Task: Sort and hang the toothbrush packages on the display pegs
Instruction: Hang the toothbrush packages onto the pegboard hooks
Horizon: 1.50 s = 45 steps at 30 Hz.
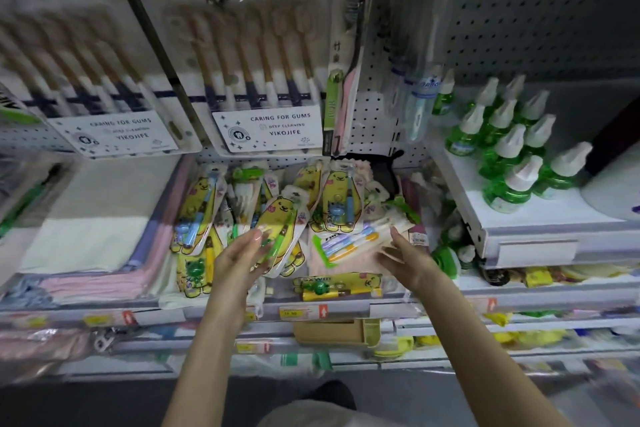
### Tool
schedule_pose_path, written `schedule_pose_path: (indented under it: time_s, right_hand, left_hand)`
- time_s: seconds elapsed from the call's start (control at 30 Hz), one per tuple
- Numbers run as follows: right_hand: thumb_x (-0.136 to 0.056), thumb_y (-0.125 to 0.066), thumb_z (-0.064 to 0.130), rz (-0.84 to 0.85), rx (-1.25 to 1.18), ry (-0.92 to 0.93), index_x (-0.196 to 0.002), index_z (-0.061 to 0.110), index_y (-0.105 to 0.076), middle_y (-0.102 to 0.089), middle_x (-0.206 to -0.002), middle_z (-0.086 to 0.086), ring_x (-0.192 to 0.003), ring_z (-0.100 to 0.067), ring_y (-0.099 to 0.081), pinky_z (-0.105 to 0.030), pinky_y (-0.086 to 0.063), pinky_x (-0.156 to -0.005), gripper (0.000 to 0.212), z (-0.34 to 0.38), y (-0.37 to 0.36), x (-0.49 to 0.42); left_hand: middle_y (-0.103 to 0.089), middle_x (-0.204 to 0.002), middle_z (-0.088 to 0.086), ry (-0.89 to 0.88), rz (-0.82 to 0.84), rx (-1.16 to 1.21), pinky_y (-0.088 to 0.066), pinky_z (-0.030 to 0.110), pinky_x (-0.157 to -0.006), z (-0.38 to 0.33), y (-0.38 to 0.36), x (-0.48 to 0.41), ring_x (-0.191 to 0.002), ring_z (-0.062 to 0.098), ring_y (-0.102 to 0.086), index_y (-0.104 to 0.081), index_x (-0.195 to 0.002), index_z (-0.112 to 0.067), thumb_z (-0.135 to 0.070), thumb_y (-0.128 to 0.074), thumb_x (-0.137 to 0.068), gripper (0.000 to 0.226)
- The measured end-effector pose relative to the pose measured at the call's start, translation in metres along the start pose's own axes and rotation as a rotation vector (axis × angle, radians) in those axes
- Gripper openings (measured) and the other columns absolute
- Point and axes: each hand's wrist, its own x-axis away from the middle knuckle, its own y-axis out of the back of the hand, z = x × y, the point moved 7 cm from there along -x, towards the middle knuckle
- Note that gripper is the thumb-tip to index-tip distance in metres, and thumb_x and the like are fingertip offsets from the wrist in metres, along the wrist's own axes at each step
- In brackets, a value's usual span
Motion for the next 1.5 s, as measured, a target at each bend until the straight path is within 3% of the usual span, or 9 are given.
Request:
schedule_pose_path:
  time_s: [0.13, 0.37, 0.53, 0.67, 0.77, 1.07, 1.27, 1.37, 1.5]
  right_hand:
    - [-0.091, -0.065, 0.029, -0.037, -0.026, -0.067, -0.096, 0.0, -0.061, -0.064, -0.101, -0.017, -0.086, -0.027, -0.062, -0.036, -0.054, -0.084, 0.029, 0.001, -0.002, -0.015]
    - [-0.083, -0.076, 0.023, -0.207, 0.043, -0.058, -0.071, 0.008, -0.057, -0.063, -0.05, -0.004, -0.057, -0.018, -0.052, -0.026, -0.045, -0.051, 0.027, 0.007, -0.008, -0.035]
    - [-0.098, -0.055, 0.025, -0.332, -0.109, 0.013, -0.113, 0.02, -0.053, -0.059, -0.099, -0.006, -0.078, -0.017, -0.058, -0.021, -0.051, -0.064, 0.015, 0.009, -0.011, -0.043]
    - [-0.09, -0.068, 0.017, -0.357, -0.192, 0.061, -0.068, 0.01, -0.049, -0.057, -0.071, -0.012, -0.055, -0.018, -0.049, -0.027, -0.046, -0.047, 0.03, 0.006, -0.004, -0.033]
    - [-0.09, -0.066, 0.008, -0.387, -0.226, 0.085, -0.067, 0.011, -0.047, -0.053, -0.066, -0.007, -0.05, -0.015, -0.048, -0.018, -0.043, -0.035, 0.03, 0.009, 0.013, -0.023]
    - [-0.089, -0.066, 0.005, -0.358, -0.439, 0.251, -0.085, 0.007, -0.059, -0.067, -0.092, -0.014, -0.066, -0.022, -0.066, -0.028, -0.056, -0.049, 0.008, 0.018, 0.052, -0.001]
    - [-0.101, -0.049, 0.014, -0.293, -0.482, 0.271, -0.072, 0.005, -0.047, -0.051, -0.035, 0.003, -0.027, -0.007, -0.048, -0.02, -0.046, -0.033, 0.03, 0.04, 0.057, 0.026]
    - [-0.101, -0.045, 0.017, -0.221, -0.405, 0.237, -0.118, -0.005, -0.053, -0.068, -0.055, -0.004, -0.045, -0.01, -0.064, -0.023, -0.053, -0.042, 0.029, 0.04, 0.059, 0.024]
    - [-0.085, -0.063, 0.014, -0.067, -0.229, 0.171, -0.117, 0.007, -0.054, -0.069, -0.1, -0.015, -0.076, -0.017, -0.07, -0.029, -0.061, -0.068, 0.034, 0.021, 0.027, 0.024]
  left_hand:
    - [-0.071, -0.115, -0.002, 0.006, 0.05, -0.036, -0.051, 0.033, -0.092, 0.003, -0.008, -0.012, -0.108, 0.016, -0.066, -0.067, -0.115, -0.016, -0.028, -0.059, -0.092, 0.027]
    - [-0.072, -0.11, -0.001, -0.01, 0.061, -0.026, -0.052, 0.033, -0.09, -0.017, -0.008, -0.033, -0.103, 0.017, -0.067, -0.069, -0.106, -0.018, -0.025, -0.061, -0.09, 0.019]
    - [-0.072, -0.108, 0.006, -0.004, 0.04, -0.012, -0.055, 0.026, -0.078, -0.028, 0.004, -0.044, -0.099, 0.018, -0.069, -0.068, -0.095, -0.012, -0.022, -0.063, -0.087, 0.015]
    - [-0.072, -0.108, 0.008, 0.0, 0.067, -0.028, -0.053, 0.026, -0.077, -0.036, 0.002, -0.046, -0.1, 0.018, -0.069, -0.067, -0.1, -0.012, -0.02, -0.06, -0.091, 0.014]
    - [-0.071, -0.104, 0.005, 0.011, 0.108, -0.02, -0.052, 0.024, -0.077, -0.04, -0.01, -0.045, -0.097, 0.018, -0.068, -0.065, -0.096, -0.014, -0.018, -0.058, -0.093, 0.008]
    - [-0.074, -0.104, 0.004, 0.065, 0.303, -0.059, -0.052, 0.03, -0.09, -0.026, -0.045, -0.036, -0.099, 0.015, -0.07, -0.066, -0.103, -0.008, -0.026, -0.061, -0.09, 0.023]
    - [-0.074, -0.104, -0.005, 0.028, 0.351, -0.072, -0.052, 0.029, -0.088, -0.022, -0.038, -0.028, -0.101, 0.012, -0.068, -0.07, -0.102, -0.02, -0.024, -0.057, -0.093, 0.016]
    - [-0.073, -0.109, -0.004, 0.032, 0.355, -0.075, -0.052, 0.031, -0.09, -0.018, -0.031, -0.031, -0.103, 0.013, -0.068, -0.068, -0.111, -0.016, -0.024, -0.055, -0.095, 0.022]
    - [-0.074, -0.105, -0.005, 0.061, 0.324, -0.046, -0.051, 0.03, -0.091, -0.008, -0.03, -0.035, -0.102, 0.012, -0.068, -0.066, -0.109, -0.018, -0.024, -0.057, -0.094, 0.018]
